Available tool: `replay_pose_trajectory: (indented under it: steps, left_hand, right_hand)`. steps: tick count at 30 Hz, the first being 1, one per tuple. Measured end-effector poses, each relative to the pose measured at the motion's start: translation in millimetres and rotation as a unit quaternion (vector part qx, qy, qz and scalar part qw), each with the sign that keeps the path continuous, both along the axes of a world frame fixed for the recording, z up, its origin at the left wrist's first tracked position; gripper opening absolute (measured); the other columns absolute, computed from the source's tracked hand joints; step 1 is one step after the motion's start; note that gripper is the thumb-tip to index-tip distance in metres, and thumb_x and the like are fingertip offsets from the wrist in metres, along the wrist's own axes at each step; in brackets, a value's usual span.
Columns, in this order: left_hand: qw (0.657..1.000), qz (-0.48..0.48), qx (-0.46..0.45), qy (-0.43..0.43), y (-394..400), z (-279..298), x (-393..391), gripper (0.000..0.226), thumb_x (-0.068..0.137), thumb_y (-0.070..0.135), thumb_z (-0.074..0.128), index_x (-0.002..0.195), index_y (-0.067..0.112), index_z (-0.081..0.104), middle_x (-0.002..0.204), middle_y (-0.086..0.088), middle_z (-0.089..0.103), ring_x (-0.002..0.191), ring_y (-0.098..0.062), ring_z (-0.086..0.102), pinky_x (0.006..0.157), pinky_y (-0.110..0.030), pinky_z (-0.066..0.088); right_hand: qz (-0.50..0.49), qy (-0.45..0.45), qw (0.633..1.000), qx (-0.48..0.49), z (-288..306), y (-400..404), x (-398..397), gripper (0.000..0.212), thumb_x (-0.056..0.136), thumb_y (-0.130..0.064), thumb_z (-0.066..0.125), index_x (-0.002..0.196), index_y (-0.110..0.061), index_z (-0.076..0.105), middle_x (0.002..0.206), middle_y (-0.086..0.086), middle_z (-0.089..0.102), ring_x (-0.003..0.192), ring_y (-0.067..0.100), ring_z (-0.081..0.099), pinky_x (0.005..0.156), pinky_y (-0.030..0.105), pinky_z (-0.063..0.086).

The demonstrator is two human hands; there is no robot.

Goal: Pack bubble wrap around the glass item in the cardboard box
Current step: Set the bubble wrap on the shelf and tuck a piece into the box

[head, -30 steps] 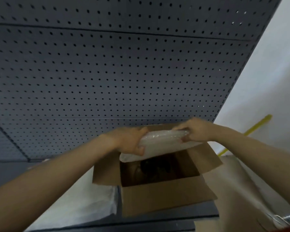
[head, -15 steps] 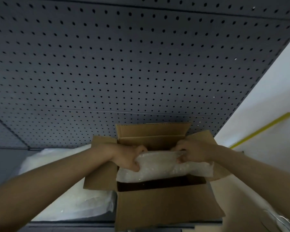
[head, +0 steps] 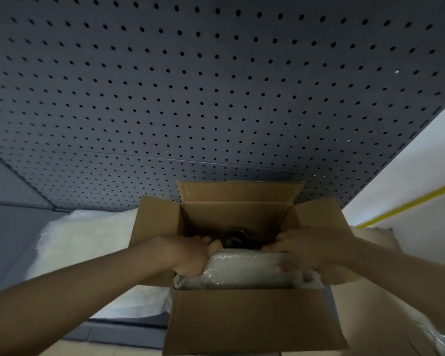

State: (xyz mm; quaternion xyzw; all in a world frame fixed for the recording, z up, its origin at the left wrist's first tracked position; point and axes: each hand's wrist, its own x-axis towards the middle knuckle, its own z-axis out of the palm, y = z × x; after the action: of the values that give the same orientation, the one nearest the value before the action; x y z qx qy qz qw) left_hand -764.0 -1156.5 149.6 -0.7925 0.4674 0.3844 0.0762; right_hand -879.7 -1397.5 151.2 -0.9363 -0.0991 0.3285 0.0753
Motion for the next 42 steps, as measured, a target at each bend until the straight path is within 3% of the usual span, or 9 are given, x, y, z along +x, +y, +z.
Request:
replay_pose_trajectory:
  steps: [2,7,10,16,19,24,28,34,42]
  left_hand:
    - [0.999,-0.013,-0.014,-0.027,-0.1,-0.9,-1.9,0.049,0.094,0.019,0.053,0.137,0.028,0.032,0.131,-0.002,0.047,0.107,-0.020,0.053,0.091,-0.038,0.051]
    - [0.997,0.015,-0.059,-0.047,-5.6,-5.5,-11.7,0.025,0.098,0.024,0.049,0.123,0.022,0.044,0.101,0.002,0.056,0.081,-0.012,0.055,0.074,-0.030,0.052]
    - [0.996,0.029,-0.068,-0.049,-9.4,-10.4,-13.0,0.028,0.098,0.028,0.049,0.125,0.021,0.045,0.104,0.001,0.057,0.085,-0.012,0.053,0.073,-0.026,0.045]
    - [0.995,0.060,-0.063,-0.039,-3.8,-16.7,-7.6,0.024,0.092,0.034,0.057,0.114,0.031,0.048,0.096,0.011,0.057,0.083,-0.007,0.057,0.071,-0.022,0.047]
    - [0.999,0.043,-0.032,-0.003,1.2,-10.9,2.8,0.036,0.083,0.038,0.069,0.113,0.032,0.050,0.110,0.009,0.058,0.096,-0.010,0.058,0.084,-0.030,0.052]
    - [0.999,0.029,-0.016,-0.021,4.3,-19.1,-1.2,0.048,0.081,0.034,0.070,0.120,0.036,0.043,0.120,0.006,0.049,0.104,-0.012,0.051,0.088,-0.031,0.048]
    - [0.996,-0.022,-0.014,-0.089,2.3,-33.2,-10.3,0.064,0.085,0.031,0.067,0.138,0.030,0.031,0.130,-0.001,0.045,0.114,-0.020,0.047,0.088,-0.031,0.044]
    - [0.993,-0.044,-0.018,-0.104,0.1,-43.0,-5.5,0.065,0.086,0.033,0.064,0.140,0.026,0.029,0.131,-0.003,0.043,0.113,-0.021,0.047,0.084,-0.030,0.042]
    - [0.999,0.035,0.002,0.001,-9.3,-43.2,3.6,0.050,0.084,0.033,0.068,0.125,0.023,0.041,0.122,0.001,0.049,0.106,-0.017,0.053,0.081,-0.024,0.041]
  right_hand:
    - [0.030,0.014,0.999,-0.010,-2.7,3.4,4.7,0.042,0.094,-0.033,0.052,0.136,-0.030,0.050,0.122,0.000,0.057,0.113,0.023,0.055,0.097,0.036,0.045]
    - [0.030,0.034,0.998,0.042,-20.6,3.4,6.0,0.018,0.090,-0.026,0.055,0.100,-0.039,0.061,0.085,-0.007,0.063,0.072,0.010,0.060,0.072,0.036,0.056]
    - [0.014,0.009,0.997,0.070,-31.9,-0.1,-0.9,0.037,0.089,-0.029,0.055,0.125,-0.036,0.057,0.103,-0.005,0.067,0.087,0.009,0.062,0.077,0.032,0.055]
    - [0.033,0.050,0.994,0.095,-24.4,-9.9,5.1,0.059,0.083,-0.036,0.069,0.138,-0.028,0.047,0.119,0.000,0.060,0.101,0.012,0.057,0.084,0.025,0.049]
    - [0.010,0.094,0.988,0.125,-23.8,-16.4,8.9,0.076,0.079,-0.032,0.075,0.144,-0.037,0.036,0.121,-0.004,0.059,0.104,0.011,0.058,0.090,0.031,0.052]
    - [0.060,0.018,0.992,0.108,-28.8,-13.7,2.2,0.051,0.090,-0.032,0.059,0.137,-0.041,0.041,0.116,-0.005,0.056,0.097,0.008,0.056,0.081,0.027,0.051]
    - [0.082,0.009,0.992,0.094,-39.8,-12.4,0.5,0.051,0.088,-0.029,0.060,0.134,-0.040,0.041,0.115,-0.004,0.053,0.096,0.011,0.056,0.080,0.032,0.053]
    - [0.091,0.003,0.991,0.103,-50.0,-13.6,5.4,0.050,0.088,-0.029,0.061,0.134,-0.033,0.043,0.112,-0.004,0.051,0.092,0.009,0.054,0.073,0.022,0.047]
    - [0.018,0.036,0.998,0.039,-60.6,-3.9,8.6,0.054,0.077,-0.065,0.059,0.119,-0.033,0.046,0.099,-0.003,0.064,0.081,0.013,0.064,0.070,0.036,0.058]
